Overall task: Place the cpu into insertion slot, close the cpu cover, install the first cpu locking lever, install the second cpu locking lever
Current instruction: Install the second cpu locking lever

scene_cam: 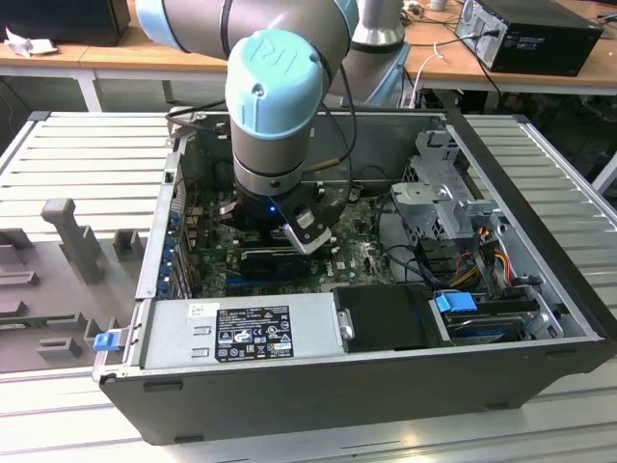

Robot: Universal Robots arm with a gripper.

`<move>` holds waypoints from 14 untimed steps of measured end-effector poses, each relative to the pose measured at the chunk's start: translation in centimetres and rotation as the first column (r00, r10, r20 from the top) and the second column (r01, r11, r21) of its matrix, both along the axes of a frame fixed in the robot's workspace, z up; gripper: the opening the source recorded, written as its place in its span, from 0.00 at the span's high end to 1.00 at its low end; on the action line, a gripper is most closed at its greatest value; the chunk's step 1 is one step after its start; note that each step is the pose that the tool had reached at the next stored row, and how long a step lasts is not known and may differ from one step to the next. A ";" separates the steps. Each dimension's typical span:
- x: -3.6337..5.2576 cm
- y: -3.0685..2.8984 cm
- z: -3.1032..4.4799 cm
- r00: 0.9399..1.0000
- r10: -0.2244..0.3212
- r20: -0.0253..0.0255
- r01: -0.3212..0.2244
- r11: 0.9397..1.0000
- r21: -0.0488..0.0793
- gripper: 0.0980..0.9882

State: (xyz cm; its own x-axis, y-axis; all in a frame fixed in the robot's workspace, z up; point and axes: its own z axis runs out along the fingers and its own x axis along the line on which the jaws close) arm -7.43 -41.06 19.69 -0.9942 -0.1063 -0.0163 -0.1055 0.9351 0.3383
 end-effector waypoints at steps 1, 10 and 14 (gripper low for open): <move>-0.05 -0.01 -0.10 1.000 0.000 0.000 0.000 1.000 0.001 0.99; -0.36 0.33 -0.55 1.000 0.000 0.000 0.000 1.000 0.024 0.99; -0.41 0.33 0.21 1.000 0.000 0.000 0.000 1.000 0.024 0.99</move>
State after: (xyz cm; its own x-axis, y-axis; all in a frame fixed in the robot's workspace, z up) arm -7.84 -40.73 19.90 -0.9942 -0.1060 -0.0189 -0.1057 0.9266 0.3608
